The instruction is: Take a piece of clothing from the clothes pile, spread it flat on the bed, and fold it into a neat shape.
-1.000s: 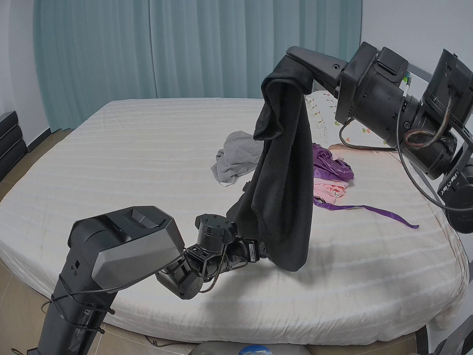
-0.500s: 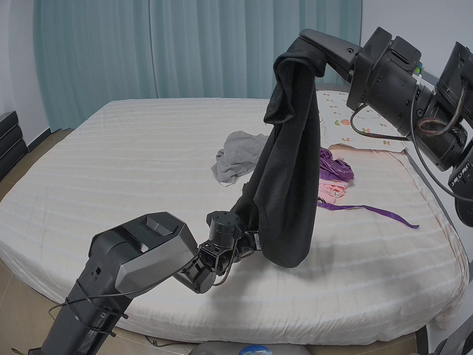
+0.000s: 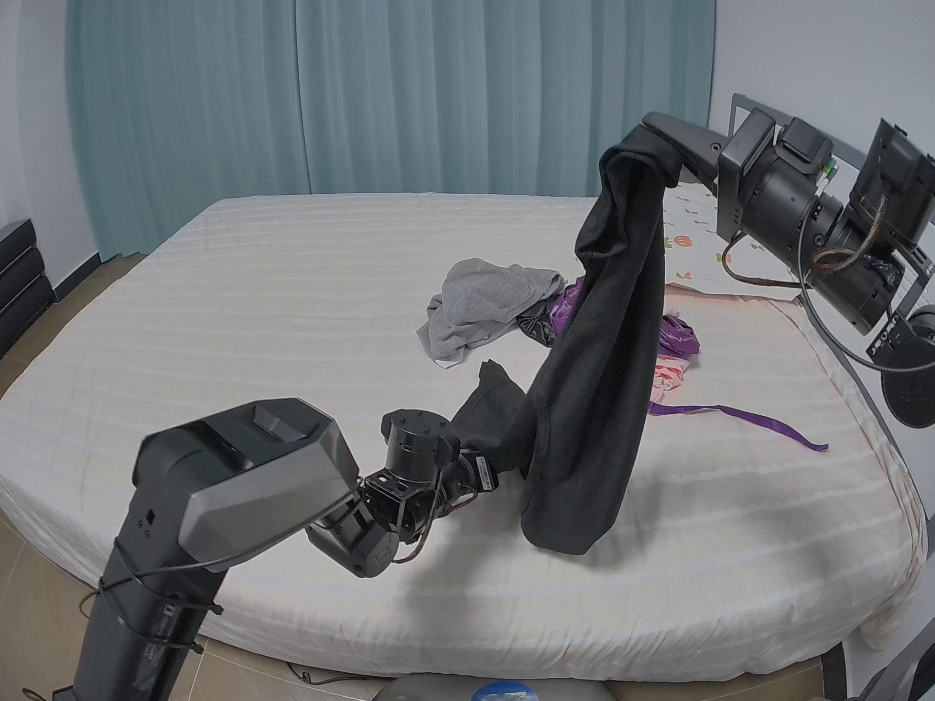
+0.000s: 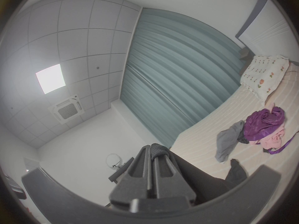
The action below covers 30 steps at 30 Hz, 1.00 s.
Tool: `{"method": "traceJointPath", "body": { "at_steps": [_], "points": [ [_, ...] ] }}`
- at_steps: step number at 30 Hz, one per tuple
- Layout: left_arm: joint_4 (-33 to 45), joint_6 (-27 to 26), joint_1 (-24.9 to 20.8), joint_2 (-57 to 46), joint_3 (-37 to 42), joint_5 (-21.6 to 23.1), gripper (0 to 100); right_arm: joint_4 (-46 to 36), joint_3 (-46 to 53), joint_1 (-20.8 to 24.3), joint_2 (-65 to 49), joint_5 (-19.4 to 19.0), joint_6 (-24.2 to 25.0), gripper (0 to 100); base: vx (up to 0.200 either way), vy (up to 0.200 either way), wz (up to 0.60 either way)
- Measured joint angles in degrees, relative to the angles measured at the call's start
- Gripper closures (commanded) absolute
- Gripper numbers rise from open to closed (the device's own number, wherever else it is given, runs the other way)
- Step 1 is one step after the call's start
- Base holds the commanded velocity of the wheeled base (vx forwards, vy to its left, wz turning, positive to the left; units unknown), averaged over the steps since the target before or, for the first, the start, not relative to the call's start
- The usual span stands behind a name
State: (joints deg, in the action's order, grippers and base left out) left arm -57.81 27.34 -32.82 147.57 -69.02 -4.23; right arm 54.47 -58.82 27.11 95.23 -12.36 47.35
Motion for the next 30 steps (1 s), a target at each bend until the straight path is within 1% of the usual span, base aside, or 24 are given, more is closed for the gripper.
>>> {"method": "traceJointPath", "body": {
  "at_steps": [3,6,9,12,14,16,20,24,27,30],
  "points": [
    [1.1,0.71,1.1,-4.16,2.52,-0.2,100,0.05,0.33,-2.26,2.58,0.1,-0.05,100,0.0,0.0,0.0],
    [3.89,1.19,2.5,-8.79,4.0,-0.96,100,0.4,-0.27,-4.51,6.06,0.9,-0.2,100,0.0,0.0,0.0],
    [6.46,1.91,3.83,-12.98,4.33,-1.62,100,0.93,-2.95,-6.23,9.2,2.89,-0.44,100,0.0,0.0,0.0],
    [10.07,3.11,4.99,-17.03,3.62,-2.01,100,0.74,-8.24,-7.41,11.68,5.47,-0.57,100,0.0,0.0,0.0],
    [12.4,4.53,5.67,-19.83,2.95,-2.12,100,0.27,-11.65,-8.09,12.79,6.92,-0.66,100,0.0,0.0,0.0],
    [14.31,7.57,6.34,-23.04,2.46,-2.19,100,-0.26,-14.36,-8.62,13.48,7.98,-0.68,100,0.0,0.0,0.0],
    [15.71,11.47,7.17,-27.94,2.84,-2.36,100,-0.68,-15.79,-8.79,14.1,8.95,-0.9,100,0.0,0.0,0.0],
    [15.8,13.49,7.38,-30.84,5.5,-2.41,100,0.05,-11.35,-8.23,14.6,9.36,-0.96,100,0.0,0.0,0.0],
    [14.97,14.69,7.24,-32.1,8.63,-2.46,100,1.91,-4.66,-7.33,15.15,9.55,-0.9,100,0.0,0.0,0.0],
    [12.7,15.71,6.61,-32.68,12.67,-2.55,100,6.07,3.62,-6.23,16.01,9.79,-0.63,100,0.0,0.0,0.0]
  ]
}}
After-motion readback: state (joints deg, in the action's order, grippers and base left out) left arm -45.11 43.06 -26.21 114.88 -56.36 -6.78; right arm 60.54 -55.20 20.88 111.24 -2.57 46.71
